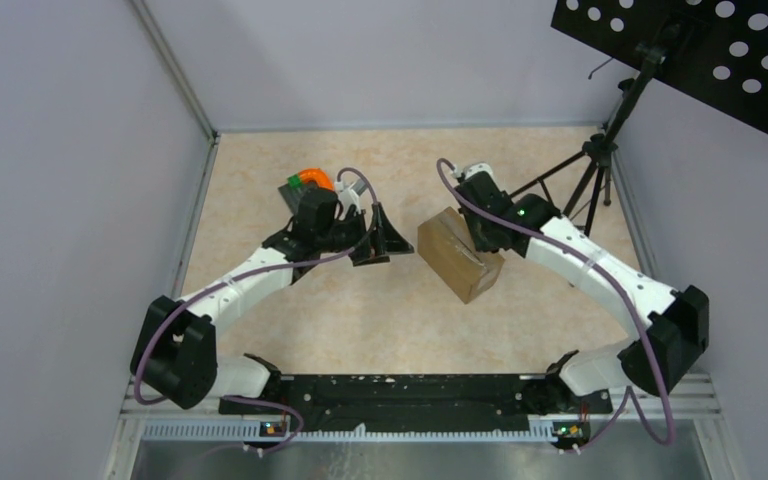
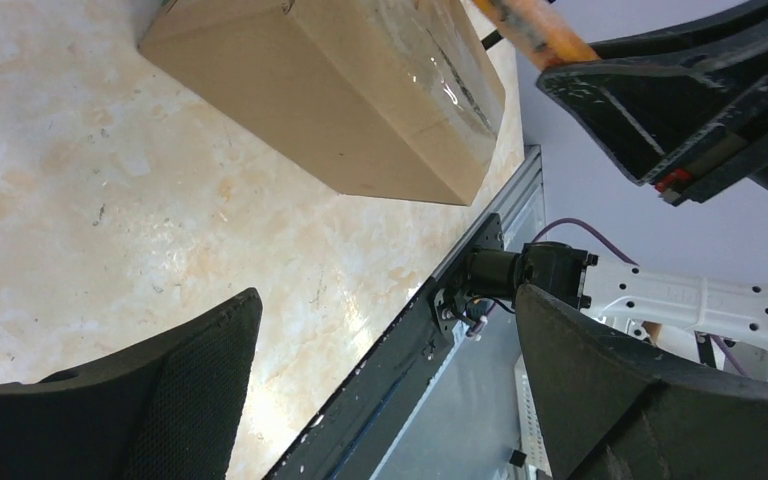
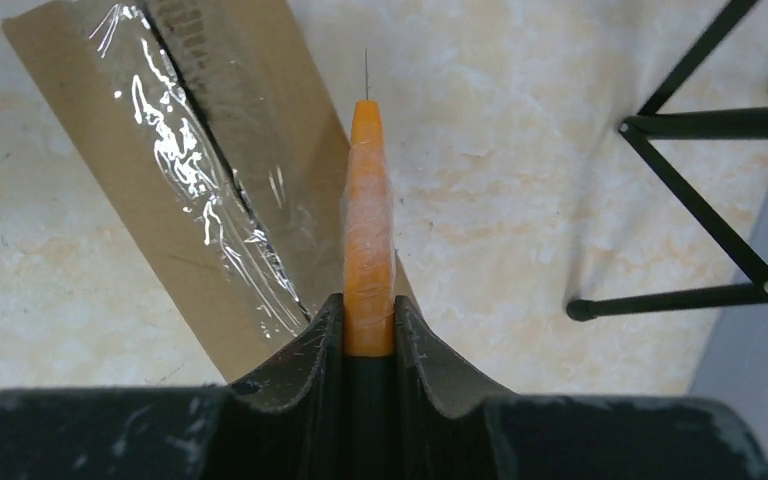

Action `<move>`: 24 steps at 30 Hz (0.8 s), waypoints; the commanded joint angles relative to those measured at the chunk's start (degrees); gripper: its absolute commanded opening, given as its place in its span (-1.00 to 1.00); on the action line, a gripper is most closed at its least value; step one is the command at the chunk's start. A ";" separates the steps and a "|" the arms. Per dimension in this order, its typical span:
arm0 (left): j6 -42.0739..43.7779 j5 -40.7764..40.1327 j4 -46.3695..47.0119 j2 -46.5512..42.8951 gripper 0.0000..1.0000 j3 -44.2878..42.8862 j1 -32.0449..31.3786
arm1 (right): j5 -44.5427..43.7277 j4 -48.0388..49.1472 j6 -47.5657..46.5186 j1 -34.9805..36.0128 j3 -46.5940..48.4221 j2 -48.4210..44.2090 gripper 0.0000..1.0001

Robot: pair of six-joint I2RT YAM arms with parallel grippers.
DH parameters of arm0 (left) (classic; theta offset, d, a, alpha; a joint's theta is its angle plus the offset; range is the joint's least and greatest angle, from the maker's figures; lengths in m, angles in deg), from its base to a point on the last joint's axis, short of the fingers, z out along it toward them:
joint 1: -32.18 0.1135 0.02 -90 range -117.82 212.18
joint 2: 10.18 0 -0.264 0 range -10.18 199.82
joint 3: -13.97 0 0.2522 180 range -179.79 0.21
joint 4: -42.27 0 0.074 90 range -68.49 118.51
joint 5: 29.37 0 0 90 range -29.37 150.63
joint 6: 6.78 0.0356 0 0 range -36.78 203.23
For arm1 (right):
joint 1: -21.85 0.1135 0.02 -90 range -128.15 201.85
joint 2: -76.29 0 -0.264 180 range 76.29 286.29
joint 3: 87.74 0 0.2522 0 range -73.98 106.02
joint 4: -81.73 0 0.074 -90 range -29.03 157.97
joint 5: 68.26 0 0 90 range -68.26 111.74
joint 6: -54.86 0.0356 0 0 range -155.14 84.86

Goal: Unpack the express box

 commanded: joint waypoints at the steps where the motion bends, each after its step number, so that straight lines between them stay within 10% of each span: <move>1: 1.48 1.14 -1.01 0.10 0.96 -1.07 -0.56 | 7.09 2.33 -5.12 -0.03 3.35 3.81 -1.00; 15: -2.04 -3.38 -3.01 -1.81 0.91 4.22 -1.22 | 22.10 5.11 -3.09 5.24 6.35 6.73 -1.00; 24: -1.99 -4.08 -3.58 -0.60 0.80 3.89 -1.20 | 5.65 -3.12 0.52 6.87 9.97 7.11 -1.00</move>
